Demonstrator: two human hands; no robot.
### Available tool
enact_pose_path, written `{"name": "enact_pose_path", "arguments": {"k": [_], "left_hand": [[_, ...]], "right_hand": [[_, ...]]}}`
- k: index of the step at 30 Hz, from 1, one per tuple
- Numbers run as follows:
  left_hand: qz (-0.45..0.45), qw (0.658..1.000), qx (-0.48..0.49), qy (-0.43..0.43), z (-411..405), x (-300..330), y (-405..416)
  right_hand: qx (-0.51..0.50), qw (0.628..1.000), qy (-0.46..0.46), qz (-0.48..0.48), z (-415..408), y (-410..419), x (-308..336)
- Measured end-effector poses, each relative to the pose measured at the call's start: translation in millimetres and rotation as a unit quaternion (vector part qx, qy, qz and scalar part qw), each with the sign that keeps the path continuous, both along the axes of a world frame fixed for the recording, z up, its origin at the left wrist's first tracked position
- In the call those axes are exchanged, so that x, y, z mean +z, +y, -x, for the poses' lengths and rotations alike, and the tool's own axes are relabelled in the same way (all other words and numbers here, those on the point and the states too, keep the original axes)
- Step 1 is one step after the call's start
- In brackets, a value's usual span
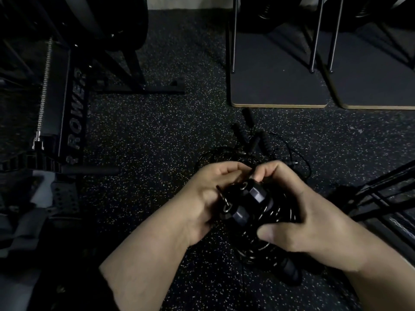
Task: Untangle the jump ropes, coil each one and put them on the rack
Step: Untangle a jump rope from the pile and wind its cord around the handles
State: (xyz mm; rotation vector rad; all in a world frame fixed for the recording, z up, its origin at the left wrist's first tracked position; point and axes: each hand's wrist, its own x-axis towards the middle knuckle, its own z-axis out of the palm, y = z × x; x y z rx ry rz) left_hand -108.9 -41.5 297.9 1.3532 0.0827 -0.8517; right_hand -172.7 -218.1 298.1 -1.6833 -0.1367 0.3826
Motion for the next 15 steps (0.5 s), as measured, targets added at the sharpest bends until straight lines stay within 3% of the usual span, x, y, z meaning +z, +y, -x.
{"name": "enact_pose_path", "arguments": {"k": [3, 9, 15], "left_hand": [[0.035, 0.999, 0.032, 0.01, -1.2, -6.5, 0.3], [0.087, 0.992, 0.079, 0.042, -2.0, -2.3, 1.8], [0.003, 0.998, 0.059, -0.015, -1.5, -6.4, -0.2]], "right_hand": [[0.019, 0.999, 0.013, -0.032, -2.5, -4.2, 6.8], [-0.101, 0.994, 0.01, 0.039, -3.2, 6.8, 7.2], [-0.196, 0.977, 0.031, 0.084, -6.1, 17.6, 5.5]]}}
